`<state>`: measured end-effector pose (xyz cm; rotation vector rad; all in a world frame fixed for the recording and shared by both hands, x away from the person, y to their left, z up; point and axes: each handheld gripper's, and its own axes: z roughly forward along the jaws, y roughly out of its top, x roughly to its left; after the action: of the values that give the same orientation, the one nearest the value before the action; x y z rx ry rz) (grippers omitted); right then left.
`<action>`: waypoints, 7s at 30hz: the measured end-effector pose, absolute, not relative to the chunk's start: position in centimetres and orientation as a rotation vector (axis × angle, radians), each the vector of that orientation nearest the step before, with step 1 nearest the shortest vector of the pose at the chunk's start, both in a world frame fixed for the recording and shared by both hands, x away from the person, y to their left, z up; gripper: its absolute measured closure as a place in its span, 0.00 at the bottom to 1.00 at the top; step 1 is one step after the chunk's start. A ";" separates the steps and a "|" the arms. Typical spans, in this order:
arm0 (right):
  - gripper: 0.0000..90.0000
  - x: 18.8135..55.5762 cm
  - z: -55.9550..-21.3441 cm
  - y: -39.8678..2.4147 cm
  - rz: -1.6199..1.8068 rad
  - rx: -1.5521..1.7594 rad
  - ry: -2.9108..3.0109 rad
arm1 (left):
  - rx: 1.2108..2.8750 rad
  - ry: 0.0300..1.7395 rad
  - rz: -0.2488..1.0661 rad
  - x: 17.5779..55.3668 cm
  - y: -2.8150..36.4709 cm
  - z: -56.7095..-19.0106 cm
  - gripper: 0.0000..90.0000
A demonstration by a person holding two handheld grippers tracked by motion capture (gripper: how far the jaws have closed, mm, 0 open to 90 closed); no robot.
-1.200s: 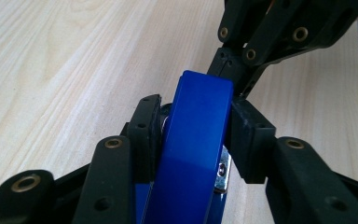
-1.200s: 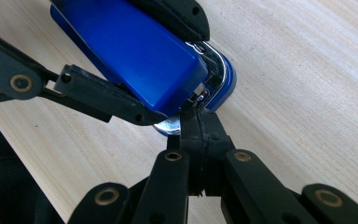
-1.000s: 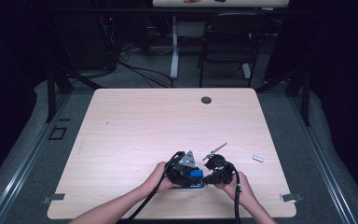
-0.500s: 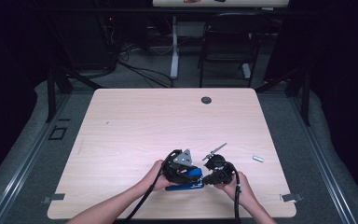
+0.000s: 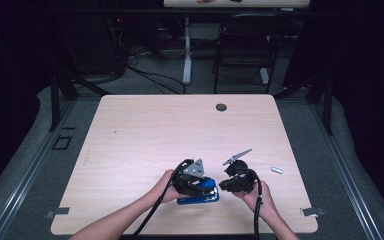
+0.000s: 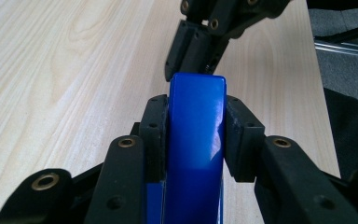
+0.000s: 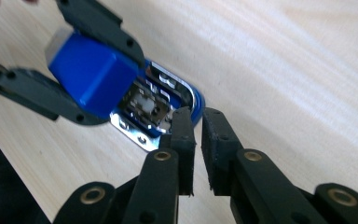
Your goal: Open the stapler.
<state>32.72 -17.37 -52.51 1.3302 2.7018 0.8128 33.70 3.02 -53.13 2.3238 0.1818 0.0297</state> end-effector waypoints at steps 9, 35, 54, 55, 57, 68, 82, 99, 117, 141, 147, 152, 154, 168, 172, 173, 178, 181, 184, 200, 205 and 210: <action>0.87 32.9 -52.4 -16.3 0.913 1.299 2.682 | 2.321 0.168 0.044 33.5 3.1 -52.9 0.72; 0.85 32.8 -52.8 -15.6 0.825 1.236 2.710 | 2.341 0.127 0.090 33.2 3.9 -51.5 0.73; 0.86 32.7 -52.8 -15.3 0.796 1.216 2.703 | 2.355 0.116 0.125 32.6 5.5 -50.1 0.73; 0.86 32.7 -52.8 -15.3 0.797 1.215 2.704 | 2.355 0.115 0.128 32.6 5.6 -50.0 0.73; 0.86 32.7 -52.8 -15.4 0.799 1.218 2.704 | 2.354 0.114 0.129 32.6 5.8 -49.9 0.73; 0.87 32.6 -52.8 -15.3 0.809 1.227 2.694 | 2.354 0.139 0.123 32.5 7.0 -49.4 0.73; 0.89 32.5 -53.0 -15.1 0.793 1.220 2.684 | 2.335 0.182 0.113 32.2 8.9 -49.1 0.73; 0.91 32.3 -52.9 -14.9 0.772 1.207 2.683 | 2.355 0.195 0.105 31.9 10.2 -48.9 0.73; 0.91 32.3 -52.9 -14.7 0.763 1.199 2.681 | 2.394 0.261 0.093 31.4 13.1 -49.4 0.73; 1.00 30.4 -49.8 -7.1 1.108 0.826 2.740 | 2.382 0.247 0.075 31.6 13.6 -49.6 0.73; 1.00 30.4 -50.0 -6.7 1.088 0.802 2.739 | 2.387 0.227 0.087 31.6 13.8 -49.7 0.73; 1.00 30.7 -50.2 -7.0 1.114 0.810 2.746 | 2.383 0.230 0.108 31.6 13.7 -49.7 0.73; 1.00 30.8 -50.3 -7.1 1.131 0.818 2.741 | 2.383 0.234 0.113 31.6 13.6 -49.6 0.72; 1.00 30.5 -50.5 -6.7 1.097 0.806 2.760 | 2.296 0.255 0.093 32.0 14.1 -48.7 0.68; 1.00 30.5 -50.5 -6.7 1.097 0.806 2.758 | 2.292 0.247 0.106 31.9 14.0 -48.7 0.68; 1.00 30.6 -50.5 -6.7 1.095 0.801 2.758 | 2.290 0.247 0.105 32.0 14.0 -48.7 0.68; 1.00 30.5 -50.5 -6.8 1.096 0.793 2.766 | 2.296 0.234 0.076 32.0 14.1 -48.7 0.70; 1.00 30.4 -50.5 -6.8 1.089 0.776 2.774 | 2.304 0.230 0.075 31.9 14.1 -48.6 0.71; 0.99 30.5 -50.3 -7.2 1.075 0.765 2.792 | 2.307 0.229 0.079 31.8 14.2 -48.6 0.71; 0.97 31.3 -52.2 -11.3 0.779 0.886 2.868 | 2.355 0.188 0.096 31.5 14.5 -48.5 0.73; 0.97 31.6 -52.6 -11.5 0.719 0.910 2.882 | 2.371 0.181 0.099 31.5 14.8 -48.5 0.73; 0.97 31.7 -52.9 -11.5 0.678 0.927 2.894 | 2.388 0.188 0.084 31.6 15.4 -48.7 0.73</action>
<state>31.71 -11.49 -52.87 0.9267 2.8943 0.6782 31.58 15.42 -48.70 2.3881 0.1877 0.0840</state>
